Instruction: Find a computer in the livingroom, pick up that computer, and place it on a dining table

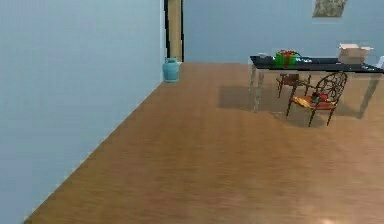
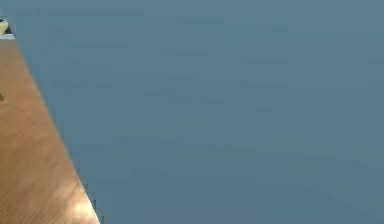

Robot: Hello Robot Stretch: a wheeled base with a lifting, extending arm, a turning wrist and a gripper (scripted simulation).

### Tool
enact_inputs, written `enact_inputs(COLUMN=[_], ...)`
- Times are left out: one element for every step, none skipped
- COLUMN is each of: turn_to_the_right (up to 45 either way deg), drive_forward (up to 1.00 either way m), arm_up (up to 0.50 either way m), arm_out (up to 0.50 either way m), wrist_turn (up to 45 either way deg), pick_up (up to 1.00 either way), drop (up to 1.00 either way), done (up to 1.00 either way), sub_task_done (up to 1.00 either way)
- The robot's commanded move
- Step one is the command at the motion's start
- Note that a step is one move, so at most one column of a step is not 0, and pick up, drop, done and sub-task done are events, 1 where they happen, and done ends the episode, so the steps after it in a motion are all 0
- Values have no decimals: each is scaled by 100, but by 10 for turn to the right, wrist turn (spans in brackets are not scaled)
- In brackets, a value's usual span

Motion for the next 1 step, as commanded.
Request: enact_inputs(turn_to_the_right=[0], drive_forward=[100], arm_up=[0], arm_out=[0], wrist_turn=[0], pick_up=[0], drop=[0], done=[0], sub_task_done=[0])
